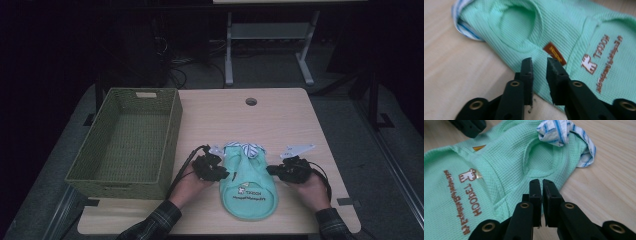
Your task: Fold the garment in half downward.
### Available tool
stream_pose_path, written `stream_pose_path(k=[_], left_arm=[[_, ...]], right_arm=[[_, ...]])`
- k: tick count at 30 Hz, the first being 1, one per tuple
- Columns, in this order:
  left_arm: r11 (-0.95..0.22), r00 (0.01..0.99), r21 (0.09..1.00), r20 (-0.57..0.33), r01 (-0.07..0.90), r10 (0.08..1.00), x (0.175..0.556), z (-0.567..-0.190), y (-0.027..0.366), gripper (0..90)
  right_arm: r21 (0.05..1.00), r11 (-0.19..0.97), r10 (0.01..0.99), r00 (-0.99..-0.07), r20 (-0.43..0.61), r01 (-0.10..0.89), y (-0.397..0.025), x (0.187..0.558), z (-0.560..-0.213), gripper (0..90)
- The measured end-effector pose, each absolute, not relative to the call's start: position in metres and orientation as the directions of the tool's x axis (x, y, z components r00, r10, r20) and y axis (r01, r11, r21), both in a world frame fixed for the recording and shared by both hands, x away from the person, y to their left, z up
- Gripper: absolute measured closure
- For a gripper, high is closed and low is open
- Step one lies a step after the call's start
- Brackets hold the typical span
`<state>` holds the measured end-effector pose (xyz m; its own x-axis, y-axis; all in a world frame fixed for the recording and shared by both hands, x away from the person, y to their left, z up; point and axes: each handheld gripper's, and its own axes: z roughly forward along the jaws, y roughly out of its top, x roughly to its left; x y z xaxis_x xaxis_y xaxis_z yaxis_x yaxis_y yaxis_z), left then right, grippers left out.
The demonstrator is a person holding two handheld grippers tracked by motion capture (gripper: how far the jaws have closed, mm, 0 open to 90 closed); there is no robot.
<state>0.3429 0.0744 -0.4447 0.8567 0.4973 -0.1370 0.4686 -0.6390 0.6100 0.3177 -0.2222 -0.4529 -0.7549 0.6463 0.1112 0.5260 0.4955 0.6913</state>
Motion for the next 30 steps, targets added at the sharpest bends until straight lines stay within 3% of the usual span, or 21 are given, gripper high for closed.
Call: stream_pose_path(k=[13, 30], left_arm=[[-0.619, 0.861, 0.647, -0.122, 0.446, 0.494, 0.378, -0.425, 0.070, 54.3], [-0.613, 0.866, 0.660, -0.117, 0.434, 0.487, 0.432, -0.422, 0.034, 50.7]], right_arm=[[0.704, 0.510, 0.601, -0.791, 0.118, 0.493, -0.212, 0.302, -0.450, 87.6], [0.691, 0.535, 0.571, -0.811, 0.128, 0.486, -0.200, 0.294, -0.452, 89.3]])
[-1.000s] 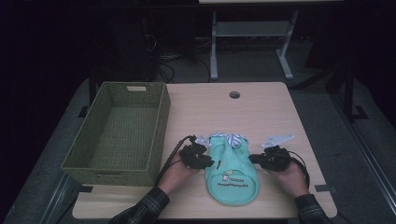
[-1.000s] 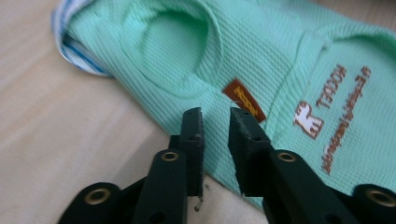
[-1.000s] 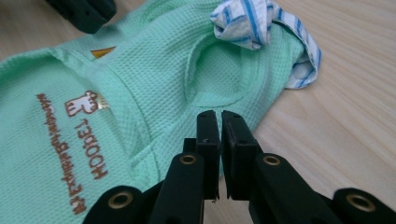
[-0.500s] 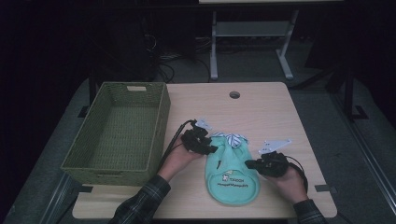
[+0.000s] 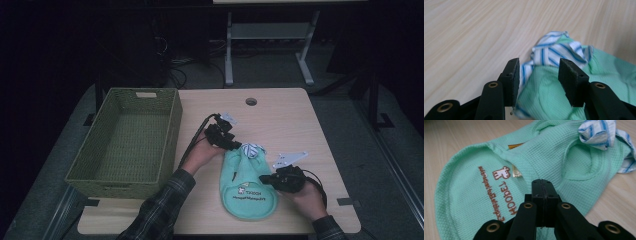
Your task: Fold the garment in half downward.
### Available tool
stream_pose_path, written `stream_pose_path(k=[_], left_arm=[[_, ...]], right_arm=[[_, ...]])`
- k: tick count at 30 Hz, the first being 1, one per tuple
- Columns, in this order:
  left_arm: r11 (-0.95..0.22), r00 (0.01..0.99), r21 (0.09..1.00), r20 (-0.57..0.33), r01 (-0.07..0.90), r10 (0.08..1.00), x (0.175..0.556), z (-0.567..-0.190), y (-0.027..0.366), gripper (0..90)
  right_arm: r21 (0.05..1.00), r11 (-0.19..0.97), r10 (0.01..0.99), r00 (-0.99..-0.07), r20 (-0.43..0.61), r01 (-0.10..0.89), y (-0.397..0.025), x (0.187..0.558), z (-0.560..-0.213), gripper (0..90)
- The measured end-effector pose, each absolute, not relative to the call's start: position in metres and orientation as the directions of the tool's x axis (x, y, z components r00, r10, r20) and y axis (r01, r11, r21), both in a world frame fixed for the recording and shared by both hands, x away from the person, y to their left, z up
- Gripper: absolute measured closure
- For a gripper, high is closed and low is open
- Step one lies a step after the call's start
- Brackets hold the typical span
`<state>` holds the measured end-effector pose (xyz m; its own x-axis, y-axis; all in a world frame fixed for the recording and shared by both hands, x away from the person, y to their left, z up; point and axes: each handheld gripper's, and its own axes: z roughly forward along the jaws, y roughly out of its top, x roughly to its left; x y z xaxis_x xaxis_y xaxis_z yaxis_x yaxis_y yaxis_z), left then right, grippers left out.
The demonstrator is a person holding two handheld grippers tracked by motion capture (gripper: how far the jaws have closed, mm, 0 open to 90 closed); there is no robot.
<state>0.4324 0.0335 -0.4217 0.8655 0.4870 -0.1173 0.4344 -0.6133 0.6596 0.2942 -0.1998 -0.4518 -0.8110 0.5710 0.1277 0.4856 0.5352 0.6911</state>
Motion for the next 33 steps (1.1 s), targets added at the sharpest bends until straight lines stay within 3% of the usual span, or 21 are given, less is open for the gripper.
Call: stream_pose_path(k=[13, 29, 33], left_arm=[[-0.687, 0.895, 0.601, -0.111, 0.407, 0.433, 0.447, -0.446, 0.008, 45.4], [-0.754, 0.926, 0.545, -0.134, 0.366, 0.353, 0.444, -0.456, 0.011, 25.6], [-0.766, 0.935, 0.543, -0.119, 0.344, 0.335, 0.441, -0.456, 0.011, 27.3]], right_arm=[[0.679, 0.555, 0.555, -0.822, 0.128, 0.481, -0.193, 0.292, -0.457, 89.3], [0.648, 0.575, 0.580, -0.808, 0.108, 0.499, -0.193, 0.297, -0.463, 89.8], [0.646, 0.577, 0.581, -0.807, 0.106, 0.500, -0.193, 0.298, -0.463, 89.8]])
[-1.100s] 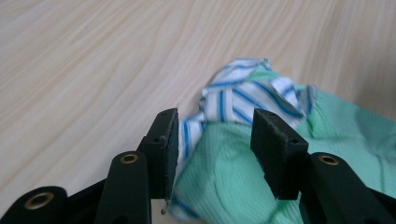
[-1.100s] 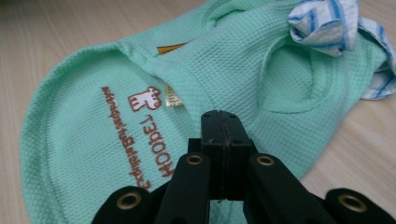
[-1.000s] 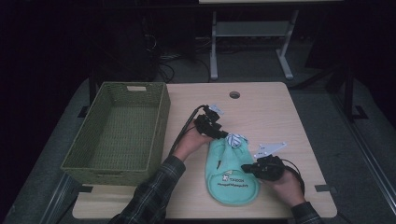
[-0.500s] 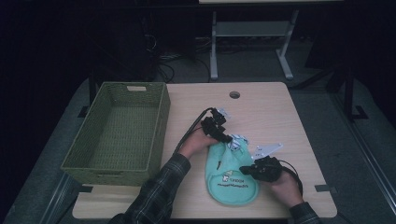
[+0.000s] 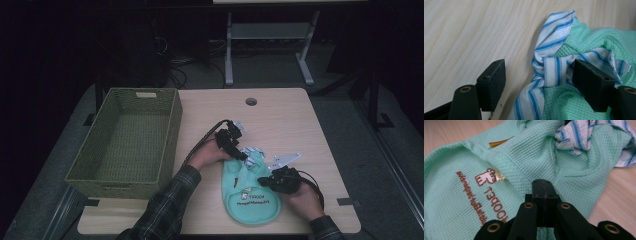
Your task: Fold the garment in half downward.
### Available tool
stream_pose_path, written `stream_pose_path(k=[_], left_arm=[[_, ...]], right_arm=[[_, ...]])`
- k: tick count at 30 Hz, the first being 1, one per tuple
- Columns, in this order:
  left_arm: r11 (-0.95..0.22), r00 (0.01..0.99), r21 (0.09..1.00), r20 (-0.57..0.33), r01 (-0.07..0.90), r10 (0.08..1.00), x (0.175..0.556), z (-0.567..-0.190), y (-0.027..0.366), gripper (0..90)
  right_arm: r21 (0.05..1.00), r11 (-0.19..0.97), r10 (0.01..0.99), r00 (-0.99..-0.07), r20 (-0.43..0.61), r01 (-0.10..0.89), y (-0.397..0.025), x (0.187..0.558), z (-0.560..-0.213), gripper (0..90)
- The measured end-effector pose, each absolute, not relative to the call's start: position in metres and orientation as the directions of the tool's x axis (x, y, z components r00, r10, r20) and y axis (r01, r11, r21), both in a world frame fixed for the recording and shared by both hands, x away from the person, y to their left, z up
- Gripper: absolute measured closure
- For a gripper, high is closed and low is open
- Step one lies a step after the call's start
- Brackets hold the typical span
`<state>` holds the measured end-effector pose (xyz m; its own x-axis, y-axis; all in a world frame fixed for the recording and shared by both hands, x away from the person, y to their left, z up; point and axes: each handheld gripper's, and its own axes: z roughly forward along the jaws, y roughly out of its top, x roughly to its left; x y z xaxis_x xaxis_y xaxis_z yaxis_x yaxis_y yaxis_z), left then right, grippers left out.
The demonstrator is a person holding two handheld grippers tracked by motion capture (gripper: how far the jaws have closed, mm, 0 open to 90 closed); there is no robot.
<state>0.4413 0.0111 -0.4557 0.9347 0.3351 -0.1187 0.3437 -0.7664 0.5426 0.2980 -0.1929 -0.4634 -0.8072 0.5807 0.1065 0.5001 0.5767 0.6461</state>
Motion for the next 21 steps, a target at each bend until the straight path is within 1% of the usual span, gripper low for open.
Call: stream_pose_path(k=[2, 5, 11, 13, 15, 17, 21], left_arm=[[-0.770, 0.938, 0.543, -0.118, 0.335, 0.325, 0.440, -0.455, 0.011, 35.2], [-0.780, 0.946, 0.538, -0.135, 0.320, 0.295, 0.439, -0.453, 0.012, 51.5], [-0.783, 0.946, 0.532, -0.139, 0.321, 0.293, 0.440, -0.452, 0.015, 66.9], [-0.784, 0.943, 0.526, -0.145, 0.329, 0.299, 0.439, -0.452, 0.014, 70.5], [-0.788, 0.943, 0.521, -0.132, 0.328, 0.305, 0.437, -0.450, 0.014, 72.9], [-0.784, 0.938, 0.524, -0.106, 0.334, 0.329, 0.437, -0.449, 0.014, 74.4], [-0.767, 0.921, 0.526, -0.091, 0.367, 0.378, 0.440, -0.446, 0.022, 75.5]], right_arm=[[0.646, 0.577, 0.580, -0.808, 0.105, 0.499, -0.193, 0.298, -0.463, 89.8], [0.649, 0.576, 0.579, -0.808, 0.106, 0.498, -0.193, 0.298, -0.463, 89.8], [0.663, 0.559, 0.584, -0.804, 0.111, 0.498, -0.196, 0.296, -0.458, 89.8], [0.678, 0.548, 0.582, -0.805, 0.111, 0.490, -0.198, 0.296, -0.455, 89.8], [0.686, 0.539, 0.585, -0.803, 0.113, 0.489, -0.199, 0.294, -0.452, 89.8], [0.692, 0.531, 0.584, -0.803, 0.120, 0.489, -0.200, 0.292, -0.449, 89.8], [0.695, 0.527, 0.578, -0.806, 0.127, 0.488, -0.199, 0.290, -0.448, 89.8]])
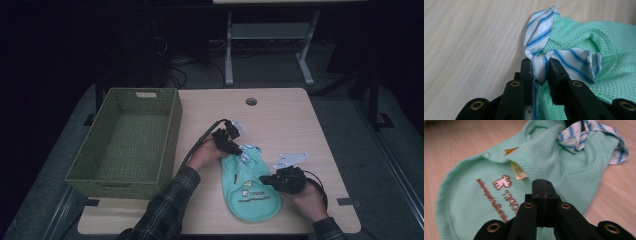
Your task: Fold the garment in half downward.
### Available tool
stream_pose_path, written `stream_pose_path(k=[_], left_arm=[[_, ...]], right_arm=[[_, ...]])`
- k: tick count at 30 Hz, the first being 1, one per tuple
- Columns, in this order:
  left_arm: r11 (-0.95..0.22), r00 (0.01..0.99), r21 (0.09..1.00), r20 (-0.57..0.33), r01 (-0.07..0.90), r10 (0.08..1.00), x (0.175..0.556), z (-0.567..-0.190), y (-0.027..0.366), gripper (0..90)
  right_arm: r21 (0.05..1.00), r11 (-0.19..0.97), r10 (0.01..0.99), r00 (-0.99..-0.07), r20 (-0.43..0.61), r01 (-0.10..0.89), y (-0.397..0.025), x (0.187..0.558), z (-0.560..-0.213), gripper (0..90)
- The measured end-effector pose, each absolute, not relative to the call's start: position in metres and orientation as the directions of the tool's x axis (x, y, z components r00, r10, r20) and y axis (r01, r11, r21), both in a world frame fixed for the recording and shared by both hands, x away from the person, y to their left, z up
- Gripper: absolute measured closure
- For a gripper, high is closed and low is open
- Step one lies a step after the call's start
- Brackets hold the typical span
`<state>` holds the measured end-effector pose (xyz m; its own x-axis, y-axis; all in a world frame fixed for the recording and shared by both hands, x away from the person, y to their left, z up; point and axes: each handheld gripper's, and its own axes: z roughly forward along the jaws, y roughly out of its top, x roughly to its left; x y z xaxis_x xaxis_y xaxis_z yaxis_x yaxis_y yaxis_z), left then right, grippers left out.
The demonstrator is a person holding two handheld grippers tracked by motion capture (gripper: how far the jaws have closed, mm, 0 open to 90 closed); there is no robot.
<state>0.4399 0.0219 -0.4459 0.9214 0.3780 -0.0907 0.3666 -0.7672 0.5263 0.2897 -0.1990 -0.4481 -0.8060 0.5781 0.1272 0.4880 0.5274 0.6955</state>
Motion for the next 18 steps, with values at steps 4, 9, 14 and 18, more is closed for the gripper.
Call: stream_pose_path(k=[4, 9, 14, 18], left_arm=[[-0.741, 0.905, 0.544, -0.088, 0.394, 0.417, 0.443, -0.441, 0.030, 75.7], [-0.727, 0.898, 0.562, -0.068, 0.395, 0.435, 0.442, -0.429, 0.038, 75.7], [-0.723, 0.900, 0.578, -0.047, 0.378, 0.433, 0.439, -0.420, 0.039, 75.7], [-0.705, 0.897, 0.600, -0.048, 0.378, 0.440, 0.436, -0.414, 0.039, 75.7]], right_arm=[[0.691, 0.539, 0.564, -0.816, 0.129, 0.482, -0.195, 0.286, -0.449, 89.7], [0.703, 0.535, 0.555, -0.822, 0.125, 0.468, -0.190, 0.291, -0.447, 89.8], [0.729, 0.508, 0.559, -0.819, 0.126, 0.459, -0.181, 0.309, -0.438, 89.8], [0.730, 0.503, 0.556, -0.820, 0.137, 0.463, -0.172, 0.324, -0.442, 89.8]])
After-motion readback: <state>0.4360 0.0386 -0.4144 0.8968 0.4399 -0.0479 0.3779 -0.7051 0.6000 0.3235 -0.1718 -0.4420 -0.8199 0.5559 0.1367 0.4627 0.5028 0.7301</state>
